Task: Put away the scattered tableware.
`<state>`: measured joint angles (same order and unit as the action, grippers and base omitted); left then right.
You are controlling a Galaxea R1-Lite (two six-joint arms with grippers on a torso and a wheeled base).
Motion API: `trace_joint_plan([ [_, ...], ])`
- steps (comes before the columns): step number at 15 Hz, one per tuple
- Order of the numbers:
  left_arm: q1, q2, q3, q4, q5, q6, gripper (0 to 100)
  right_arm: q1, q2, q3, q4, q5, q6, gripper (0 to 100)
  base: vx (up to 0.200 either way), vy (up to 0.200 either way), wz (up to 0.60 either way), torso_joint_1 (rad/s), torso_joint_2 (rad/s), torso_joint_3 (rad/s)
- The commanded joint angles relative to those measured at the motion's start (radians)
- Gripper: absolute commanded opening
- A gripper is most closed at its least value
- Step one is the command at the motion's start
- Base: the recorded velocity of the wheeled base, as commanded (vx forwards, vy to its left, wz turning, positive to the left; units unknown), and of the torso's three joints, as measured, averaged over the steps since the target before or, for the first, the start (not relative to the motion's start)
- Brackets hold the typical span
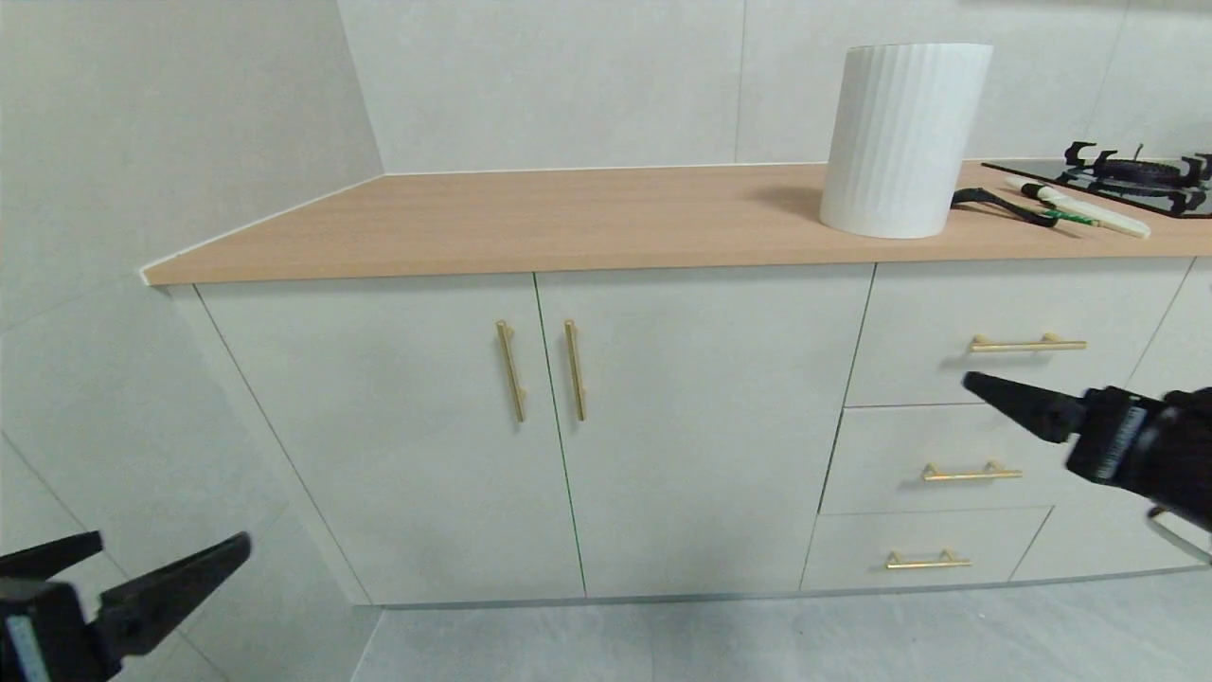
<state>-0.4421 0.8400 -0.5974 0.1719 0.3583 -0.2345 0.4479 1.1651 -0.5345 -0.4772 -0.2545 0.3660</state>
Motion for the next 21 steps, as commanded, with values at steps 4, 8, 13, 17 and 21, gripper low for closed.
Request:
trace_joint_plan([
  [4, 0.171, -0.509, 0.127, 0.001, 0.004, 0.162, 100, -0.279, -0.705, 0.134, 0.298, 0.035, -0.219, 100, 0.0, 0.0, 0.0, 0.0, 0.0, 0.0],
  [8, 0.263, -0.673, 0.148, 0.004, -0.001, 0.274, 100, -0.37, -0.95, 0.14, 0.416, 0.093, -0.305, 100, 0.0, 0.0, 0.0, 0.0, 0.0, 0.0],
  [13, 0.33, -0.742, 0.205, -0.002, 0.08, 0.325, 100, -0.423, -1.11, 0.16, 0.491, 0.093, -0.355, 100, 0.0, 0.0, 0.0, 0.0, 0.0, 0.0],
  [17, 0.441, -0.838, 0.248, 0.011, 0.013, 0.366, 100, -0.449, -1.165, 0.232, 0.517, 0.087, -0.36, 100, 0.0, 0.0, 0.0, 0.0, 0.0, 0.0],
  [21, 0.442, -0.84, 0.45, -0.154, -0.042, 0.34, 100, -0.449, -1.165, 0.415, 0.506, 0.127, -0.366, 100, 0.0, 0.0, 0.0, 0.0, 0.0, 0.0],
])
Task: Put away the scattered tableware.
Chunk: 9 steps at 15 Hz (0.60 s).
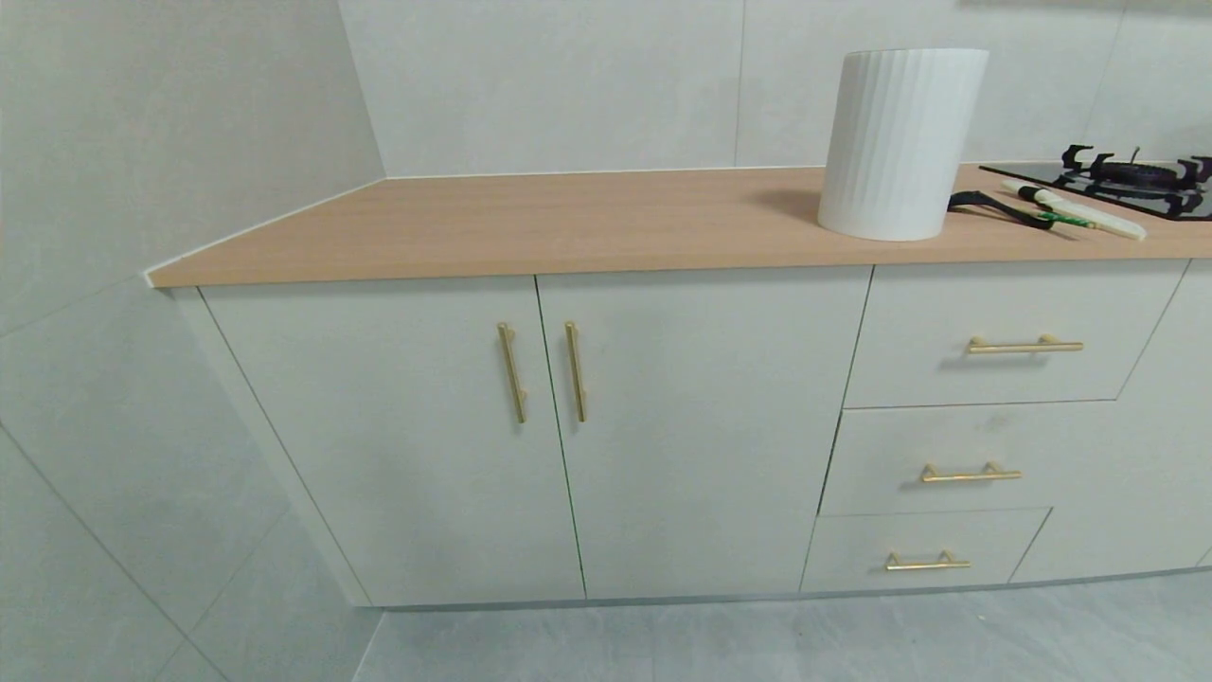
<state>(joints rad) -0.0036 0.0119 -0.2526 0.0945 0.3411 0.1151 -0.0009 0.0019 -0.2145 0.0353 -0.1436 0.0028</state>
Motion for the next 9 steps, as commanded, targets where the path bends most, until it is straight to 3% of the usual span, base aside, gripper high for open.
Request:
trace_joint_plan([
  [1, 0.004, -0.012, 0.18, -0.182, -0.047, -0.006, 100, -0.001, -0.002, 0.125, -0.023, 0.019, -0.003, 100, 0.0, 0.0, 0.0, 0.0, 0.0, 0.0],
  [2, 0.004, -0.012, 0.253, -0.302, -0.083, -0.005, 100, -0.001, -0.002, 0.168, -0.057, 0.03, -0.007, 100, 0.0, 0.0, 0.0, 0.0, 0.0, 0.0],
  [4, 0.004, -0.012, 0.253, -0.26, -0.162, -0.043, 100, -0.001, -0.002, 0.214, -0.089, 0.079, -0.02, 100, 0.0, 0.0, 0.0, 0.0, 0.0, 0.0],
  [7, 0.004, -0.012, 0.253, -0.183, -0.208, -0.045, 100, -0.001, -0.002, 0.214, -0.072, 0.127, -0.017, 100, 0.0, 0.0, 0.0, 0.0, 0.0, 0.0],
  [9, 0.004, -0.012, 0.253, -0.139, -0.274, -0.068, 100, -0.001, -0.002, 0.211, -0.022, 0.141, -0.017, 100, 0.0, 0.0, 0.0, 0.0, 0.0, 0.0],
])
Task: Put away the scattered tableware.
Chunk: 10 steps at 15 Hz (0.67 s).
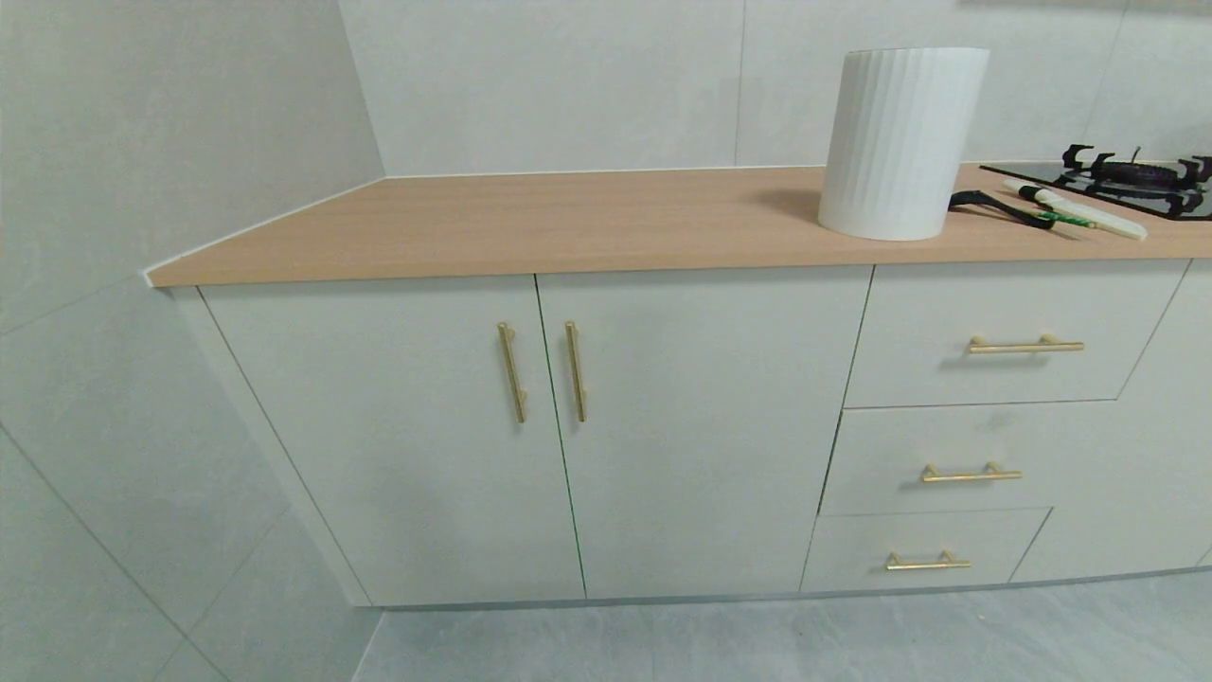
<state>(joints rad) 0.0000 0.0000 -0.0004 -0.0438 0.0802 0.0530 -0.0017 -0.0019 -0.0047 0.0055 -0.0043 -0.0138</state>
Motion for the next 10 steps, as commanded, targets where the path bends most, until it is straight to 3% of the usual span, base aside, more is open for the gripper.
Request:
trace_joint_plan([
  [1, 0.0, 0.0, 0.0, 0.005, -0.034, -0.019, 100, 0.0, 0.002, 0.002, 0.008, 0.001, 0.0, 100, 0.0, 0.0, 0.0, 0.0, 0.0, 0.0],
  [3, 0.0, 0.002, 0.0, 0.044, -0.053, -0.035, 100, 0.0, 0.002, 0.002, 0.008, 0.001, 0.002, 100, 0.0, 0.0, 0.0, 0.0, 0.0, 0.0],
  [10, 0.0, 0.0, 0.0, 0.044, -0.051, -0.045, 100, 0.0, 0.002, 0.003, 0.005, -0.003, 0.006, 100, 0.0, 0.0, 0.0, 0.0, 0.0, 0.0],
])
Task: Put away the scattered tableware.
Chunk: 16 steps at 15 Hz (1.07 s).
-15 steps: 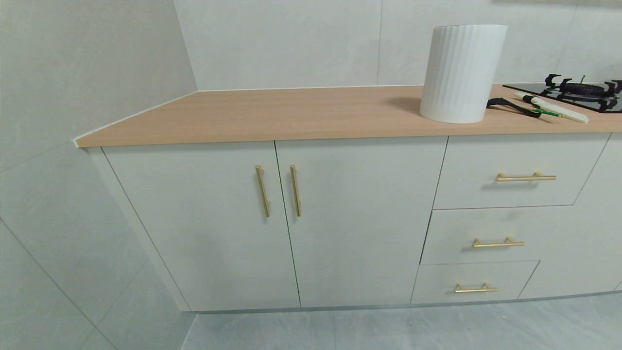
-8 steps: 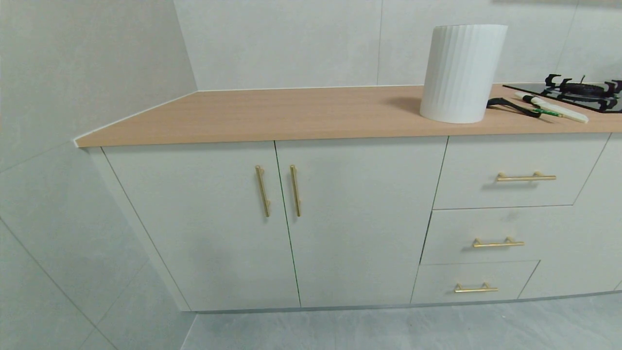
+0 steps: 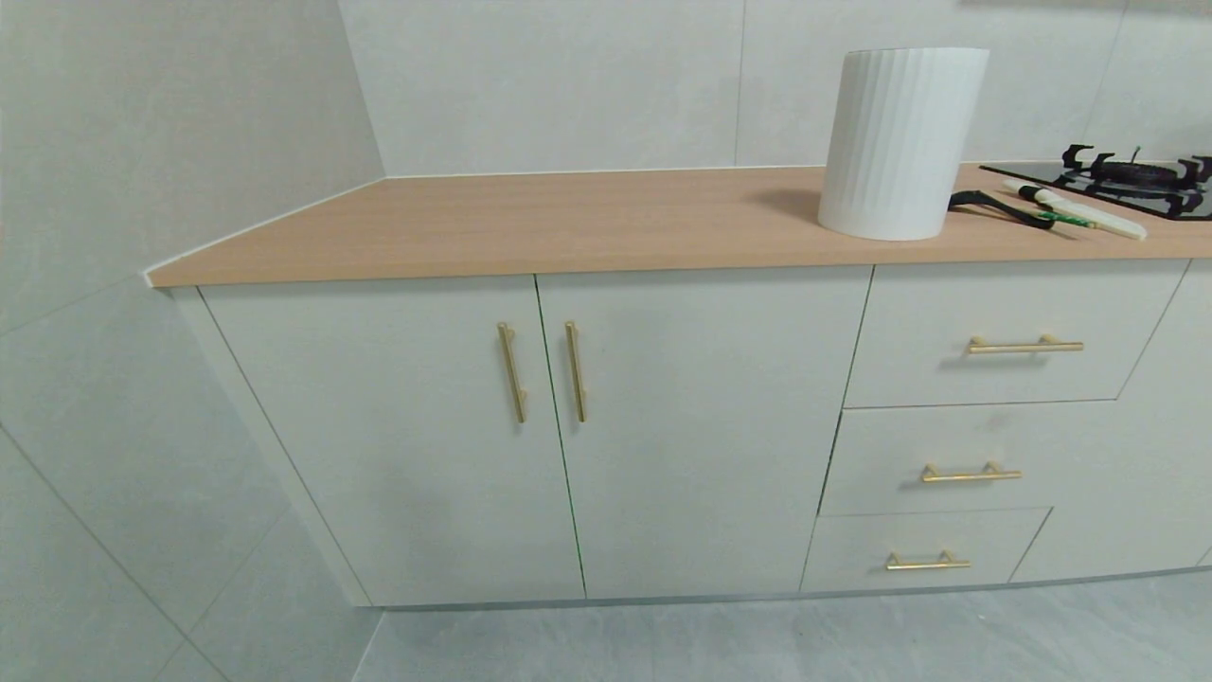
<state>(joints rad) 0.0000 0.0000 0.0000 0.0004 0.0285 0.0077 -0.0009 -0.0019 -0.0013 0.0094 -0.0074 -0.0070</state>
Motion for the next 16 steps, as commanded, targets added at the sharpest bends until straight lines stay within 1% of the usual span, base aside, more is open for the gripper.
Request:
trace_joint_plan([
  [1, 0.0, 0.0, 0.0, 0.0, 0.001, 0.0, 100, -0.001, 0.002, 0.0, 0.001, 0.0, -0.001, 100, 0.0, 0.0, 0.0, 0.0, 0.0, 0.0],
  [2, 0.0, 0.0, 0.0, 0.0, 0.001, 0.0, 100, -0.001, 0.002, 0.0, 0.001, 0.0, -0.001, 100, 0.0, 0.0, 0.0, 0.0, 0.0, 0.0],
  [3, 0.0, 0.0, 0.0, 0.0, 0.001, -0.011, 100, -0.001, 0.002, 0.0, 0.001, 0.001, -0.001, 100, 0.0, 0.0, 0.0, 0.0, 0.0, 0.0],
  [7, 0.0, 0.0, -0.002, 0.0, 0.001, -0.014, 100, -0.001, 0.002, 0.0, 0.001, 0.003, 0.007, 100, 0.0, 0.0, 0.0, 0.0, 0.0, 0.0],
  [16, 0.0, 0.002, -0.002, 0.0, 0.001, -0.014, 100, -0.001, 0.002, 0.0, 0.001, 0.004, 0.009, 100, 0.0, -0.2, 0.0, 0.001, 0.0, 0.001],
])
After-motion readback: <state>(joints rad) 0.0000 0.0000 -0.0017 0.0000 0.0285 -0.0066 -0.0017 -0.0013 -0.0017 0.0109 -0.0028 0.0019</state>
